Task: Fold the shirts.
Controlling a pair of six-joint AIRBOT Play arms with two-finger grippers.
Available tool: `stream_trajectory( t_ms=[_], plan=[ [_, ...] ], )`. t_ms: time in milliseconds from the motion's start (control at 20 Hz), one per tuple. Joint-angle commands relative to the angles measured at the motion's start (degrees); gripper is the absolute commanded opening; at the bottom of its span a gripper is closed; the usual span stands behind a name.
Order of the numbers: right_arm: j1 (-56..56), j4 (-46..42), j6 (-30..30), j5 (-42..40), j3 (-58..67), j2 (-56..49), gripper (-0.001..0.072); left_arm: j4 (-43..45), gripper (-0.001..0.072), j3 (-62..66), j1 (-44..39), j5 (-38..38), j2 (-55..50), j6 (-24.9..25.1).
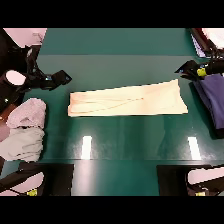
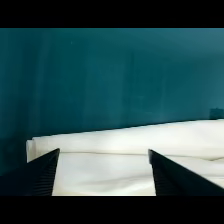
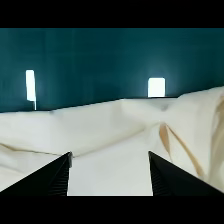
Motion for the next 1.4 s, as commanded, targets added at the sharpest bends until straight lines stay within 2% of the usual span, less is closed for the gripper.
stream_trajectory(
  t_ms=[0,50,100,150,200,450,700,800,950,1000,1150,1200,1350],
  plan=[
    [-4.2,-0.3,-1.8,7.9,2.8,-1.1,0.0557,-0.2,0.0422,3.9,-0.2,-5.4,0.1,-0.2],
    [-6.0,-0.3,-2.1,9.6,1.9,-1.1,0.0558,-0.3,0.0111,3.8,-0.2,-7.1,0.0,0.1],
    [-7.6,-0.3,-2.1,10.0,0.6,-1.1,0.0583,-0.2,0.0033,3.8,-0.2,-8.4,-0.1,0.9],
    [-9.4,-0.2,-2.6,9.9,-1.4,-1.1,0.0659,-0.2,0.0035,3.8,-0.2,-9.6,-0.1,0.9],
    [-10.8,-0.2,-3.6,9.2,-3.7,-1.1,0.0703,-0.3,0.0035,3.8,-0.2,-10.4,-0.1,0.9],
    [-12.9,-0.1,-13.1,4.3,-12.2,-2.2,0.0694,-0.3,0.0024,3.5,-0.2,-13.9,-0.2,0.9],
    [-10.9,-0.1,-13.4,11.0,-4.7,-11.6,0.0691,0.1,0.0025,3.5,-1.2,-22.4,-2.1,1.0],
    [-9.0,0.1,-13.4,12.9,-1.0,-14.7,0.0690,0.1,0.0026,3.4,-3.9,-22.0,-2.4,2.7],
    [-6.1,1.7,-13.4,13.5,0.7,-16.6,0.0690,0.0,0.0026,3.5,-8.6,-19.1,-2.5,2.8],
    [-5.3,1.8,-13.4,13.7,0.6,-16.9,0.0659,0.0,0.0026,3.5,-9.9,-18.6,-2.9,2.7],
    [-3.1,1.8,-13.4,15.2,0.5,-17.2,0.0424,-0.1,0.0025,3.6,-12.8,-17.9,-4.5,2.1],
    [-2.7,1.7,-13.4,16.0,0.5,-17.2,0.0407,-0.3,0.0025,3.7,-13.7,-17.3,-5.1,2.2],
    [-2.4,1.9,-13.4,19.3,0.5,-17.0,0.0086,-0.4,0.0025,4.9,-16.2,-13.8,-7.5,2.3]
  ],
)
